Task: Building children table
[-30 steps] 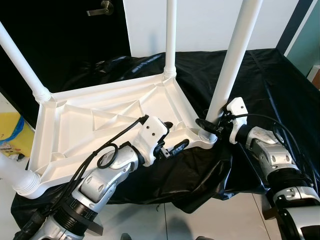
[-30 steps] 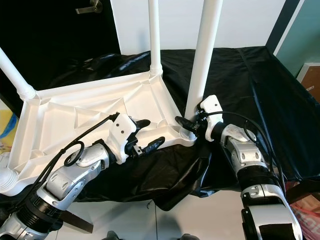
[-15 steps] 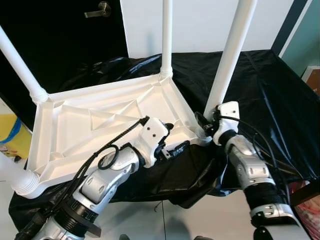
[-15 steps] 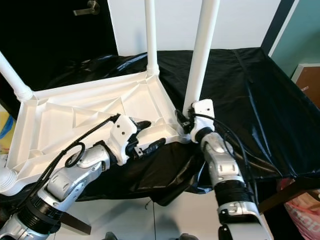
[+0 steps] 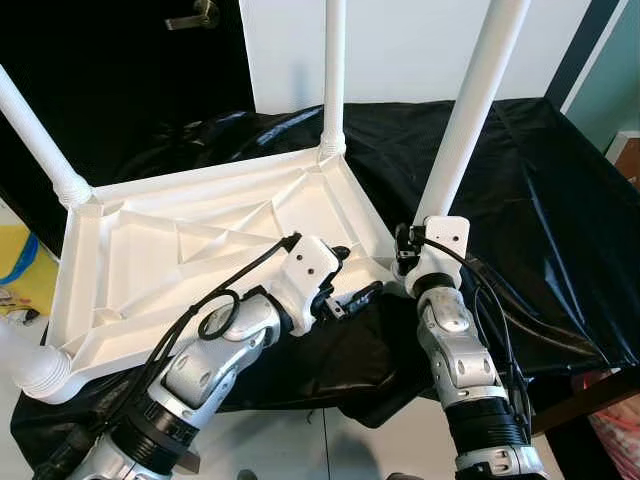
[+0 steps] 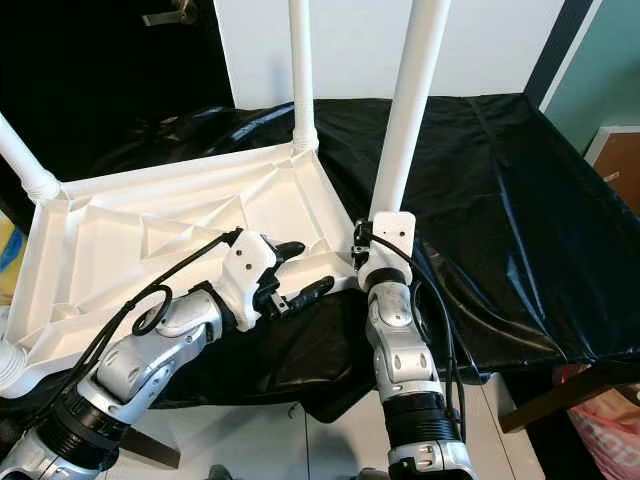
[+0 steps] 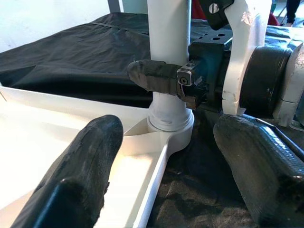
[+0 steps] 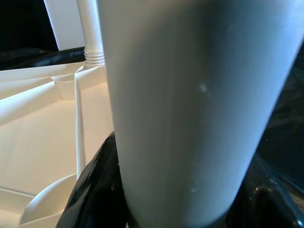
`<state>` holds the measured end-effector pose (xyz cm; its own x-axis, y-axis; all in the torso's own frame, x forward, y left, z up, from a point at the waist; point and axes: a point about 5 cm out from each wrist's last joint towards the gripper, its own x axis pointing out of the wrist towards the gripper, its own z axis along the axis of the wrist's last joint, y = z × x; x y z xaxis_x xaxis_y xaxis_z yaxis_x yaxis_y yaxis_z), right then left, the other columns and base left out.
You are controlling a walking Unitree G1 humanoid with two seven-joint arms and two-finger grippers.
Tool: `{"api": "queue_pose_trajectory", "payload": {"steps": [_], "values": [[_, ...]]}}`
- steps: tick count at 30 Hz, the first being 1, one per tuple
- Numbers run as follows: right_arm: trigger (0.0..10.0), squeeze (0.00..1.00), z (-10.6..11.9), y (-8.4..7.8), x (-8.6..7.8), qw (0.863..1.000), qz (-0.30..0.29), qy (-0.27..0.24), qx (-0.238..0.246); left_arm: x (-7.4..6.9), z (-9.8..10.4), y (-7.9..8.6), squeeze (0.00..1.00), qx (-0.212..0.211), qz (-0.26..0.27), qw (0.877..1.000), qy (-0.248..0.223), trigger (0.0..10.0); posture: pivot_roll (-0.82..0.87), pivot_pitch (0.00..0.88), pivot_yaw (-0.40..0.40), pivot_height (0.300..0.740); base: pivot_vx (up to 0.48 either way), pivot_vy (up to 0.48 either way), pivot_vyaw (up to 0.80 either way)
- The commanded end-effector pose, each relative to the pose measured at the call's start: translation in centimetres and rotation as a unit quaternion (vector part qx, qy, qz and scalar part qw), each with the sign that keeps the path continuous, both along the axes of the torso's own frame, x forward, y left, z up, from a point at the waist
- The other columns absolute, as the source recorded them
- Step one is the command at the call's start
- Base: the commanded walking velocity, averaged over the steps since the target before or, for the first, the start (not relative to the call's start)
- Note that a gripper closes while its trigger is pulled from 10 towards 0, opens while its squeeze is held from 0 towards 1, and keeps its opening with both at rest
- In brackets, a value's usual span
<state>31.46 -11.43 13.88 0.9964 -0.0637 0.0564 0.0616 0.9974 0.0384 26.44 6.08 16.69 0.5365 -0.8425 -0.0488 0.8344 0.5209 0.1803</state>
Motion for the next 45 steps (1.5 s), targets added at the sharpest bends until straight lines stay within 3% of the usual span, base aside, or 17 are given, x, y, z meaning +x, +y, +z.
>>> {"api": "queue_pose_trajectory", "payload": {"steps": [1, 8, 9, 10, 11, 20, 24, 25, 26, 31, 33, 34, 35, 36, 39, 45], "values": [[10.0, 0.00, -1.7, 0.3, -0.4, 0.999, 0.004, 0.042, 0.003, -0.8, -0.3, -0.5, 0.00, 0.014, -0.080, 0.997, 0.014, 10.0, -0.03, 0.037, -0.010, 0.740, 0.000, 0.000, 0.00], [10.0, 0.00, -1.0, 0.6, -0.5, 1.000, 0.001, 0.023, -0.002, -0.9, -0.3, -0.4, 0.00, 0.014, -0.079, 0.997, 0.015, 10.0, -0.03, 0.039, -0.010, 0.740, 0.000, 0.000, 0.00], [10.0, 0.49, -0.8, 0.6, -0.6, 1.000, -0.002, 0.021, -0.002, -1.0, -0.3, -0.4, 0.00, 0.014, -0.080, 0.997, 0.015, 10.0, -0.03, 0.039, -0.010, 0.740, 0.000, 0.000, 0.00], [10.0, 0.49, -0.8, 0.6, -0.6, 1.000, -0.002, 0.021, -0.002, -1.0, -0.3, -0.4, 0.00, 0.014, -0.080, 0.997, 0.015, 10.0, -0.03, 0.039, -0.010, 0.740, 0.000, 0.000, 0.00], [10.0, 1.00, -0.6, 0.5, -0.6, 1.000, 0.001, 0.013, 0.001, -1.0, -0.3, -0.4, 0.00, 0.014, -0.080, 0.997, 0.016, 10.0, -0.03, 0.042, -0.010, 0.740, 0.000, 0.000, 0.00], [10.0, 1.00, 0.5, -0.6, -0.9, 0.999, 0.030, -0.024, 0.003, -1.0, -0.3, -0.4, 0.00, 0.013, -0.079, 0.997, 0.017, 10.0, -0.03, 0.047, -0.009, 0.740, 0.000, 0.000, 0.00], [10.0, 1.00, 0.2, -1.5, -1.2, 0.996, 0.089, -0.022, 0.010, -1.0, -0.3, -0.4, 0.00, 0.013, -0.078, 0.997, 0.017, 10.0, -0.04, 0.050, -0.005, 0.740, 0.000, 0.000, 0.00], [10.0, 0.00, 0.0, -1.9, -1.2, 0.993, 0.114, -0.019, 0.010, -1.0, -0.2, -0.3, 0.00, 0.013, -0.079, 0.997, 0.017, 10.0, -0.04, 0.052, -0.003, 0.740, 0.000, 0.000, 0.00], [10.0, 0.00, -0.1, -2.7, -1.1, 0.988, 0.152, -0.012, 0.008, -1.0, -0.2, -0.3, 0.00, 0.014, -0.080, 0.997, 0.017, 10.0, -0.04, 0.055, 0.003, 0.740, 0.000, 0.000, 0.00], [10.0, 0.00, -0.1, -3.7, -0.8, 0.982, 0.189, -0.010, -0.008, -0.9, -0.1, -0.2, 0.00, 0.014, -0.081, 0.996, 0.017, 10.0, -0.04, 0.058, 0.010, 0.740, 0.000, 0.000, 0.00], [10.0, 0.00, 0.2, -4.7, -0.3, 0.969, 0.242, -0.009, -0.040, -0.8, 0.0, -0.2, 0.00, 0.015, -0.083, 0.996, 0.017, 10.0, -0.04, 0.058, 0.015, 0.740, 0.000, 0.000, 0.00], [10.0, 0.00, 0.2, -4.7, -0.3, 0.969, 0.242, -0.009, -0.040, -0.8, 0.0, -0.2, 0.00, 0.015, -0.083, 0.996, 0.017, 10.0, -0.04, 0.058, 0.015, 0.740, 0.000, 0.000, 0.00], [10.0, 0.00, 0.5, -5.0, 0.0, 0.961, 0.272, -0.007, -0.053, -0.8, 0.0, -0.2, 0.00, 0.015, -0.084, 0.996, 0.017, 10.0, -0.04, 0.057, 0.017, 0.740, 0.000, 0.000, 0.00], [10.0, 0.00, 0.5, -5.0, 0.0, 0.961, 0.272, -0.007, -0.053, -0.8, 0.0, -0.2, 0.00, 0.015, -0.084, 0.996, 0.017, 10.0, -0.04, 0.057, 0.017, 0.740, 0.000, 0.000, 0.00], [10.0, 0.00, 0.9, -5.4, 0.8, 0.936, 0.342, 0.003, -0.083, -0.6, 0.2, -0.2, 0.00, 0.017, -0.085, 0.996, 0.016, 10.0, -0.04, 0.053, 0.020, 0.740, 0.000, 0.000, 0.00], [10.0, 0.00, 1.2, -4.9, 1.8, 0.908, 0.399, 0.018, -0.123, -0.5, 0.3, -0.1, 0.00, 0.018, -0.084, 0.996, 0.013, 10.0, -0.03, 0.048, 0.017, 0.740, 0.000, 0.000, 0.00]]}}
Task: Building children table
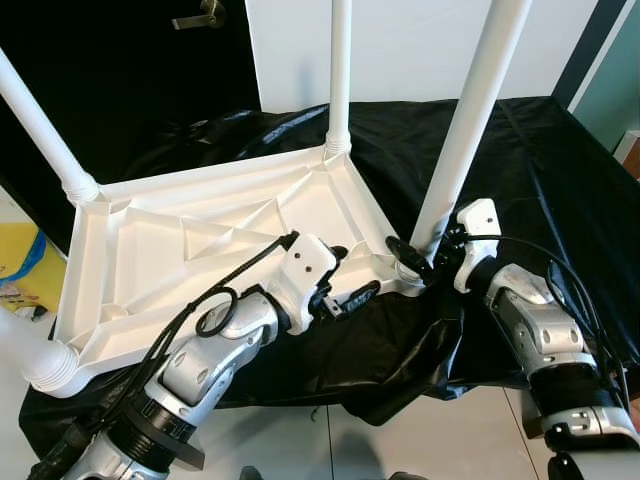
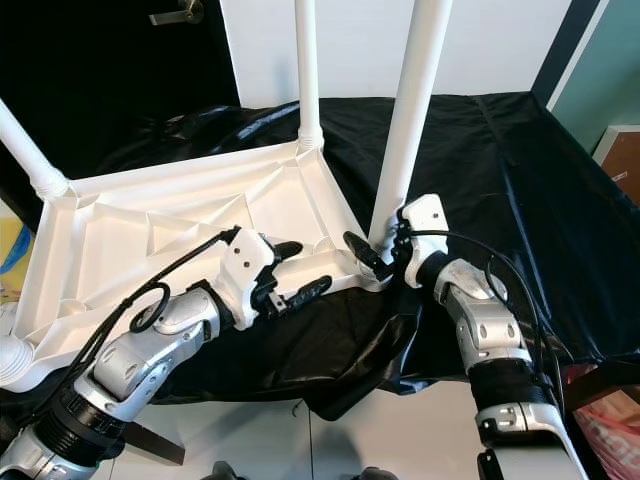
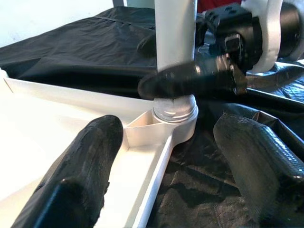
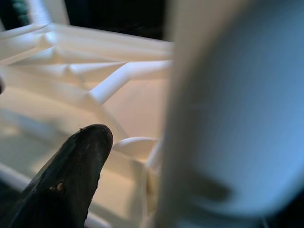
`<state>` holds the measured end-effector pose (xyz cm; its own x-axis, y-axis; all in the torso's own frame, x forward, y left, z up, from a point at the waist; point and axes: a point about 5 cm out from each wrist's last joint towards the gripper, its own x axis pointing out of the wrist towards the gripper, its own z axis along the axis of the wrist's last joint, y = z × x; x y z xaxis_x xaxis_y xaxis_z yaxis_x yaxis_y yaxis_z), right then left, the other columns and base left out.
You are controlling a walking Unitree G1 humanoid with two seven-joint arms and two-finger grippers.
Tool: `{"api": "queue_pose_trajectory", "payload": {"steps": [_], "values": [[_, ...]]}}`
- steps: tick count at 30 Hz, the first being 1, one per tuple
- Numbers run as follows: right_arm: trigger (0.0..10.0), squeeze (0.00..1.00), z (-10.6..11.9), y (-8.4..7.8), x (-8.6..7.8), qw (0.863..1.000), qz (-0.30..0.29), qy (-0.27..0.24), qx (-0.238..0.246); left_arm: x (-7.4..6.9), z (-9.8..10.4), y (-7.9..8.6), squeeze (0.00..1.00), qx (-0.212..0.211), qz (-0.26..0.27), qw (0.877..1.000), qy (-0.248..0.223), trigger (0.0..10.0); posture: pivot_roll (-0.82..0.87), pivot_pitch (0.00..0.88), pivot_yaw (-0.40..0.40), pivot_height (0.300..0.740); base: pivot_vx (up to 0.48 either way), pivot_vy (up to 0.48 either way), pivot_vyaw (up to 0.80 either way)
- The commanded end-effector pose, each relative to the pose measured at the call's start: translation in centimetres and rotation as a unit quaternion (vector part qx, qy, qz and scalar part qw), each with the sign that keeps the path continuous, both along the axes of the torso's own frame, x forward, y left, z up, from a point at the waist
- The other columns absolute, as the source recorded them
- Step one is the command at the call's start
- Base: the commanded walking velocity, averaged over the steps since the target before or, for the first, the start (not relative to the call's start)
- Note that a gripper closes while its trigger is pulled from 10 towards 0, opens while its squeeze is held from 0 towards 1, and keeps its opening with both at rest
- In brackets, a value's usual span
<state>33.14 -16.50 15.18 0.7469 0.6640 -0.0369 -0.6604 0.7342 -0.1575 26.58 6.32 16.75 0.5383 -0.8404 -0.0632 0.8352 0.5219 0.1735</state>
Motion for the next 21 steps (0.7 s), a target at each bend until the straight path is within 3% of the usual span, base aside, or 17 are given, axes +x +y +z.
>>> {"api": "queue_pose_trajectory", "payload": {"steps": [1, 5, 6, 7, 8, 20, 21], "values": [[10.0, 0.00, -0.1, 0.3, 0.4, 0.999, 0.026, 0.003, -0.026, -0.7, 0.2, -0.4, 0.00, 0.013, -0.085, 0.996, 0.006, 10.0, -0.03, 0.048, 0.013, 0.740, 0.000, 0.000, 0.00], [10.0, 0.00, -0.2, 0.4, 0.8, 0.998, 0.039, 0.004, -0.041, -0.7, 0.3, -0.4, 0.00, 0.012, -0.083, 0.996, 0.006, 10.0, -0.02, 0.048, 0.010, 0.740, 0.000, 0.000, 0.00], [3.4, 0.00, -0.2, 0.3, 0.9, 0.998, 0.044, 0.006, -0.046, -0.7, 0.3, -0.3, 0.00, 0.012, -0.080, 0.997, 0.005, 10.0, -0.02, 0.048, 0.006, 0.740, 0.000, 0.000, 0.00], [3.4, 0.00, -0.2, 0.3, 0.9, 0.998, 0.044, 0.006, -0.046, -0.7, 0.3, -0.3, 0.00, 0.012, -0.080, 0.997, 0.005, 10.0, -0.02, 0.048, 0.006, 0.740, 0.000, 0.000, 0.00], [0.0, 0.00, -0.3, 0.1, 1.0, 0.998, 0.048, 0.007, -0.051, -0.7, 0.3, -0.3, 0.00, 0.012, -0.078, 0.997, 0.005, 10.0, -0.02, 0.049, 0.005, 0.740, 0.000, 0.000, 0.00], [0.0, 0.00, -1.0, -1.0, 1.0, 0.997, 0.046, 0.024, -0.062, -0.9, 0.2, -0.2, 0.00, 0.010, -0.074, 0.997, 0.006, 10.0, -0.02, 0.053, 0.007, 0.740, 0.000, 0.000, 0.00], [10.0, 0.00, -1.1, -1.2, 1.0, 0.997, 0.038, 0.025, -0.058, -0.8, 0.2, -0.2, 0.00, 0.010, -0.075, 0.997, 0.007, 10.0, -0.02, 0.054, 0.009, 0.740, 0.000, 0.000, 0.00]]}}
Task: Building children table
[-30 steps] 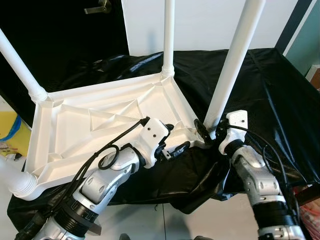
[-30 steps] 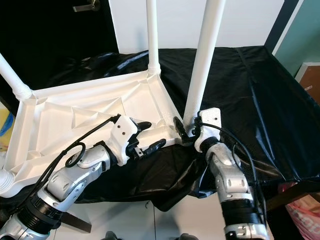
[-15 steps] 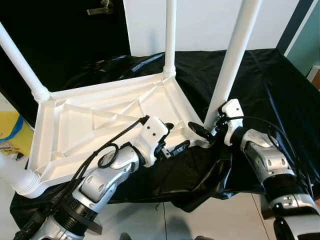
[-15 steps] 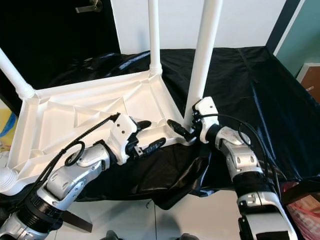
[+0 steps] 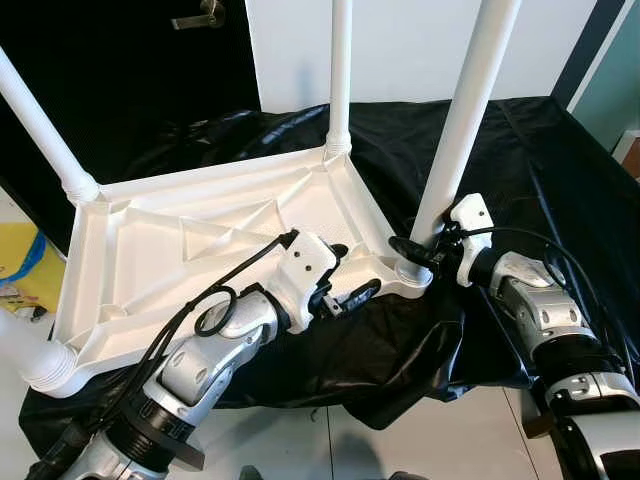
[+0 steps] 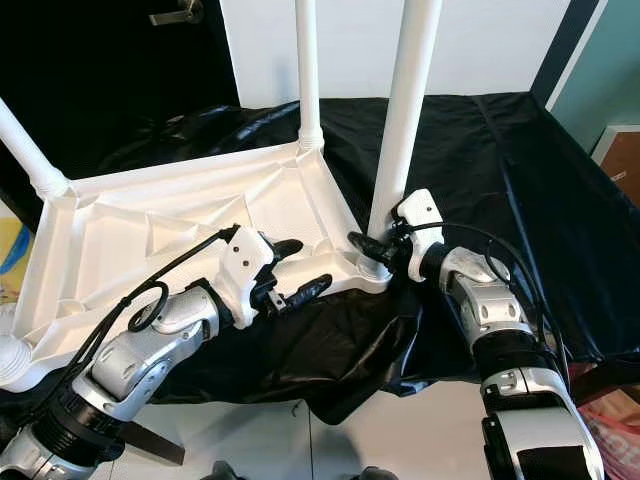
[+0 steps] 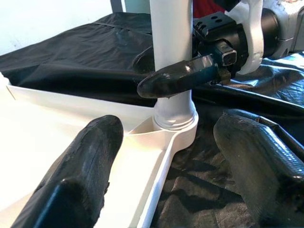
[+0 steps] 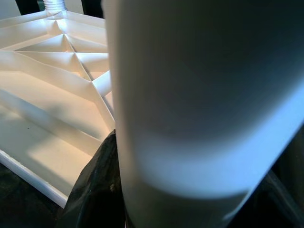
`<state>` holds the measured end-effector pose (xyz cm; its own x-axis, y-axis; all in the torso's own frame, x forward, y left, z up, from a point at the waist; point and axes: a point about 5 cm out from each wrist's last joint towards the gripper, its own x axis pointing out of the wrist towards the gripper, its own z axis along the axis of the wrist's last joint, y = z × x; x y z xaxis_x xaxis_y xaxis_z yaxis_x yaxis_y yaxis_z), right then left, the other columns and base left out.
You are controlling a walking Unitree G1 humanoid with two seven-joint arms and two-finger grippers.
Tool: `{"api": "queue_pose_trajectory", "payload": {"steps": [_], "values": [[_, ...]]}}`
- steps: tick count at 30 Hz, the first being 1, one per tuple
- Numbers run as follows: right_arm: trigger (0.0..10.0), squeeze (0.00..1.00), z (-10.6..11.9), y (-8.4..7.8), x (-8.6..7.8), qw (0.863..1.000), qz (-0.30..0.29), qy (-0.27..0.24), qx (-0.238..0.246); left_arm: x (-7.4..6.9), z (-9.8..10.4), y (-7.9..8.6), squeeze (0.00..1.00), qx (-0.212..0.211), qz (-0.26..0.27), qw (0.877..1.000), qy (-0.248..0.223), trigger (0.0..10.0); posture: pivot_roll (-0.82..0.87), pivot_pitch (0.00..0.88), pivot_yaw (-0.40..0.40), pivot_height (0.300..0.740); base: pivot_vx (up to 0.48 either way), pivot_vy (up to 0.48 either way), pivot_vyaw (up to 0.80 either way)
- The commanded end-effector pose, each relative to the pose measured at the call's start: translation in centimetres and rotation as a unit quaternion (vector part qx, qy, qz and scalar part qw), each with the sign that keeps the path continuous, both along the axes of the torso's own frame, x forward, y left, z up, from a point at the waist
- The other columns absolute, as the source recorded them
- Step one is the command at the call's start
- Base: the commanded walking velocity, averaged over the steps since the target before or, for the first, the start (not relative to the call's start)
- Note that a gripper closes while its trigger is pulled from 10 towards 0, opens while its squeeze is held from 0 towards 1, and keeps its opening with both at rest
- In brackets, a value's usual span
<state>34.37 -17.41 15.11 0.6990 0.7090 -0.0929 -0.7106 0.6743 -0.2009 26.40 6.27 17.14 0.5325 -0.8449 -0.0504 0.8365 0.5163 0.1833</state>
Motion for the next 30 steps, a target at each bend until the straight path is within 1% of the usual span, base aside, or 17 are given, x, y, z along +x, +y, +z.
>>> {"api": "queue_pose_trajectory", "payload": {"steps": [1, 5, 7, 8, 10, 12, 13, 14, 18, 19, 21, 23, 25, 26, 28, 29, 30], "values": [[10.0, 0.00, -1.0, -0.2, -0.2, 1.000, 0.004, 0.020, -0.023, -0.7, -0.2, -0.2, 0.00, 0.013, -0.071, 0.997, 0.014, 10.0, -0.02, 0.054, 0.009, 0.740, 0.000, 0.000, 0.00], [10.0, 0.00, -0.9, -0.3, -0.1, 1.000, -0.018, 0.016, -0.014, -0.7, -0.2, -0.2, 0.00, 0.013, -0.074, 0.997, 0.015, 10.0, -0.03, 0.057, 0.010, 0.740, 0.000, 0.000, 0.00], [10.0, 0.00, -1.0, -0.2, -0.1, 0.998, -0.058, 0.005, -0.012, -0.7, -0.3, -0.3, 0.00, 0.013, -0.076, 0.997, 0.016, 10.0, -0.03, 0.057, 0.009, 0.740, 0.000, 0.000, 0.00], [10.0, 0.00, -1.0, -0.2, -0.1, 0.998, -0.058, 0.005, -0.012, -0.7, -0.3, -0.3, 0.00, 0.013, -0.076, 0.997, 0.016, 10.0, -0.03, 0.057, 0.009, 0.740, 0.000, 0.000, 0.00], [10.0, 0.00, -1.1, 0.1, -0.1, 0.995, -0.102, -0.011, -0.007, -0.7, -0.3, -0.4, 0.00, 0.012, -0.076, 0.997, 0.016, 10.0, -0.03, 0.055, 0.008, 0.740, 0.000, 0.000, 0.00], [10.0, 0.00, -1.1, 0.1, -0.1, 0.995, -0.102, -0.011, -0.007, -0.7, -0.3, -0.4, 0.00, 0.012, -0.076, 0.997, 0.016, 10.0, -0.03, 0.055, 0.008, 0.740, 0.000, 0.000, 0.00], [10.0, 0.00, -1.3, 0.9, -0.5, 0.989, -0.150, -0.016, 0.014, -0.6, -0.2, -0.5, 0.00, 0.011, -0.076, 0.997, 0.015, 10.0, -0.04, 0.053, 0.013, 0.740, 0.000, 0.000, 0.00], [10.0, 0.00, -1.3, 0.9, -0.5, 0.989, -0.150, -0.016, 0.014, -0.6, -0.2, -0.5, 0.00, 0.011, -0.076, 0.997, 0.015, 10.0, -0.04, 0.053, 0.013, 0.740, 0.000, 0.000, 0.00], [10.0, 0.00, -1.7, 1.6, -0.9, 0.983, -0.183, -0.010, 0.032, -0.6, -0.2, -0.5, 0.00, 0.011, -0.077, 0.997, 0.015, 10.0, -0.04, 0.054, 0.013, 0.740, 0.000, 0.000, 0.00], [10.0, 0.00, -2.1, 2.2, -1.2, 0.969, -0.239, -0.002, 0.054, -0.6, -0.2, -0.5, 0.00, 0.012, -0.079, 0.997, 0.015, 10.0, -0.04, 0.055, 0.017, 0.740, 0.000, 0.000, 0.00], [10.0, 0.00, -2.1, 2.2, -1.2, 0.969, -0.239, -0.002, 0.054, -0.6, -0.2, -0.5, 0.00, 0.012, -0.079, 0.997, 0.015, 10.0, -0.04, 0.055, 0.017, 0.740, 0.000, 0.000, 0.00], [10.0, 0.00, -2.5, 3.0, -1.8, 0.954, -0.293, -0.002, 0.065, -0.7, -0.2, -0.6, 0.00, 0.012, -0.081, 0.997, 0.016, 10.0, -0.04, 0.055, 0.015, 0.740, 0.000, 0.000, 0.00], [10.0, 0.00, -2.7, 3.4, -2.1, 0.946, -0.316, -0.003, 0.069, -0.7, -0.2, -0.6, 0.00, 0.012, -0.082, 0.996, 0.016, 10.0, -0.04, 0.055, 0.014, 0.740, 0.000, 0.000, 0.00], [10.0, 0.00, -3.0, 3.7, -2.3, 0.932, -0.355, -0.003, 0.075, -0.6, -0.2, -0.7, 0.00, 0.011, -0.082, 0.996, 0.015, 10.0, -0.04, 0.055, 0.009, 0.740, 0.000, 0.000, 0.00], [10.0, 0.00, -3.0, 3.7, -2.3, 0.932, -0.355, -0.003, 0.075, -0.6, -0.2, -0.7, 0.00, 0.011, -0.082, 0.996, 0.015, 10.0, -0.04, 0.055, 0.009, 0.740, 0.000, 0.000, 0.00], [10.0, 0.00, -3.2, 3.9, -2.6, 0.920, -0.384, -0.003, 0.077, -0.6, -0.2, -0.7, 0.00, 0.010, -0.081, 0.997, 0.015, 10.0, -0.04, 0.054, 0.007, 0.740, 0.000, 0.000, 0.00], [10.0, 0.00, -3.5, 5.0, -3.1, 0.916, -0.392, 0.006, 0.088, -0.6, -0.1, -0.8, 0.00, 0.009, -0.081, 0.997, 0.014, 10.0, -0.03, 0.054, 0.007, 0.740, 0.000, 0.000, 0.00]]}}
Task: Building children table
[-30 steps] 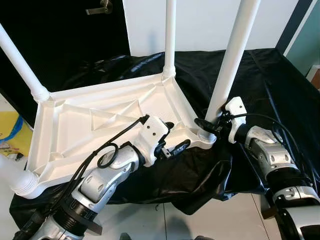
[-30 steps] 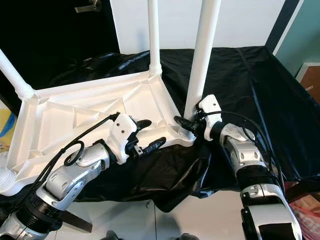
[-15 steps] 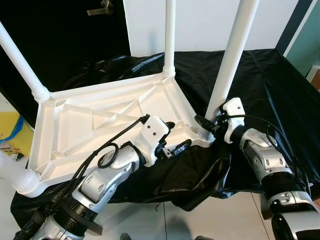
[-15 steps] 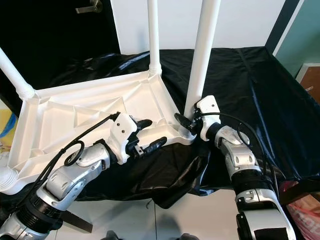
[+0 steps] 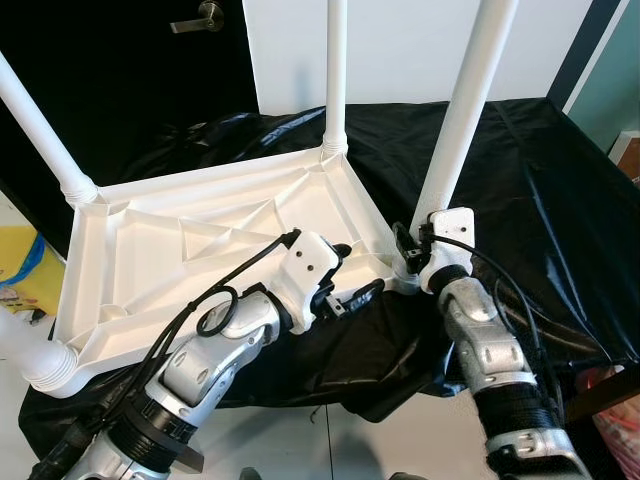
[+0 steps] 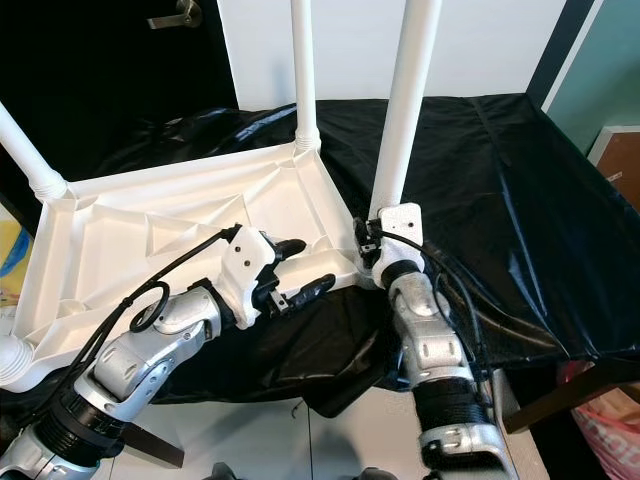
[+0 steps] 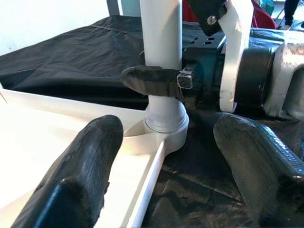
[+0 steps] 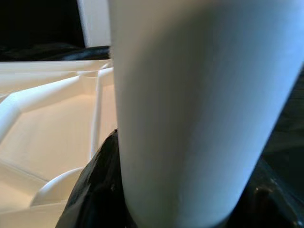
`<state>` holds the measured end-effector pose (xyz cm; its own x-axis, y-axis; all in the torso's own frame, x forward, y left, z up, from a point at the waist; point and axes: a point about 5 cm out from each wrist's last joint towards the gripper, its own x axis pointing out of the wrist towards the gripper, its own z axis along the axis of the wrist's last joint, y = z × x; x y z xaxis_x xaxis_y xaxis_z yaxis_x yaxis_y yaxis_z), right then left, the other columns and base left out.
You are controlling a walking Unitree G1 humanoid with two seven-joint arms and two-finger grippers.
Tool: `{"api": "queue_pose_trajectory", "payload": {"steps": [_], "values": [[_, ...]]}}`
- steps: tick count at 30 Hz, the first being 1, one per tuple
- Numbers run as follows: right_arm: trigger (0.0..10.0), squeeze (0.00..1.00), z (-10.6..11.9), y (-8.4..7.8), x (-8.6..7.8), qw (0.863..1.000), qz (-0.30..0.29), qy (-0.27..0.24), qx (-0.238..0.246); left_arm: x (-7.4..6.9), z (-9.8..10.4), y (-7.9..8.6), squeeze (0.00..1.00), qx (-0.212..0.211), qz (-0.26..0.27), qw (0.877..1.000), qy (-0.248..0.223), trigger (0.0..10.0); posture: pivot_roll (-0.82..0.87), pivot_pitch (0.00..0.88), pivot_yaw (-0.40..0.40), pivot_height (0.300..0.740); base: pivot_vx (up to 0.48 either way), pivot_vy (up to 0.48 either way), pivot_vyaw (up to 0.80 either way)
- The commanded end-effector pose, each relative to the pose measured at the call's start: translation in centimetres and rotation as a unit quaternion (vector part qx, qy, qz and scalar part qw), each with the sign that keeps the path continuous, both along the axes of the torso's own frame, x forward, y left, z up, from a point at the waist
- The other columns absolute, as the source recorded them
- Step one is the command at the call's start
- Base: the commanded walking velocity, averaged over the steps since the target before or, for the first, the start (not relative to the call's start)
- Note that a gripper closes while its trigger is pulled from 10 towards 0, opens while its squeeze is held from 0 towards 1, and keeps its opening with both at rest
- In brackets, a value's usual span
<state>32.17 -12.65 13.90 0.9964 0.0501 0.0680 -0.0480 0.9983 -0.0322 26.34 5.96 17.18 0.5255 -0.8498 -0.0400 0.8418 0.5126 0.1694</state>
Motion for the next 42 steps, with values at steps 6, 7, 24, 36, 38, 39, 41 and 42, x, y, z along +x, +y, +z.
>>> {"api": "queue_pose_trajectory", "payload": {"steps": [6, 7, 24, 36, 38, 39, 41, 42], "values": [[10.0, 0.00, -1.7, 2.3, -1.5, 0.999, -0.005, 0.040, 0.024, -0.7, -0.2, -0.6, 0.00, 0.014, -0.077, 0.997, 0.012, 10.0, -0.03, 0.055, 0.009, 0.740, 0.000, 0.000, 0.00], [10.0, 0.00, -1.7, 2.3, -1.5, 0.999, -0.005, 0.040, 0.024, -0.7, -0.2, -0.6, 0.00, 0.014, -0.077, 0.997, 0.012, 10.0, -0.03, 0.055, 0.009, 0.740, 0.000, 0.000, 0.00], [10.0, 1.00, -0.9, 1.5, -1.6, 0.999, -0.015, 0.025, 0.015, -1.0, -0.4, -0.8, 0.00, 0.010, -0.075, 0.997, 0.014, 10.0, -0.03, 0.051, -0.013, 0.740, 0.000, 0.000, 0.00], [10.0, 0.00, -1.3, -0.9, -2.5, 0.994, 0.107, 0.022, -0.008, -1.2, -0.7, -0.6, 0.00, 0.014, -0.078, 0.997, 0.022, 10.0, -0.04, 0.063, -0.007, 0.740, 0.000, 0.000, 0.00], [10.0, 0.00, -1.3, -1.4, -2.5, 0.991, 0.130, 0.020, -0.016, -1.2, -0.7, -0.6, 0.00, 0.015, -0.079, 0.996, 0.025, 10.0, -0.04, 0.065, -0.005, 0.740, 0.000, 0.000, 0.00], [10.0, 0.00, -1.3, -1.4, -2.5, 0.991, 0.130, 0.020, -0.016, -1.2, -0.7, -0.6, 0.00, 0.015, -0.079, 0.996, 0.025, 10.0, -0.04, 0.065, -0.005, 0.740, 0.000, 0.000, 0.00], [10.0, 0.00, -1.0, -2.4, -2.1, 0.985, 0.171, 0.017, -0.031, -1.2, -0.7, -0.5, 0.00, 0.013, -0.080, 0.996, 0.028, 10.0, -0.04, 0.068, -0.003, 0.740, 0.000, 0.000, 0.00], [10.0, 0.00, -1.0, -2.4, -2.1, 0.985, 0.171, 0.017, -0.031, -1.2, -0.7, -0.5, 0.00, 0.013, -0.080, 0.996, 0.028, 10.0, -0.04, 0.068, -0.003, 0.740, 0.000, 0.000, 0.00]]}}
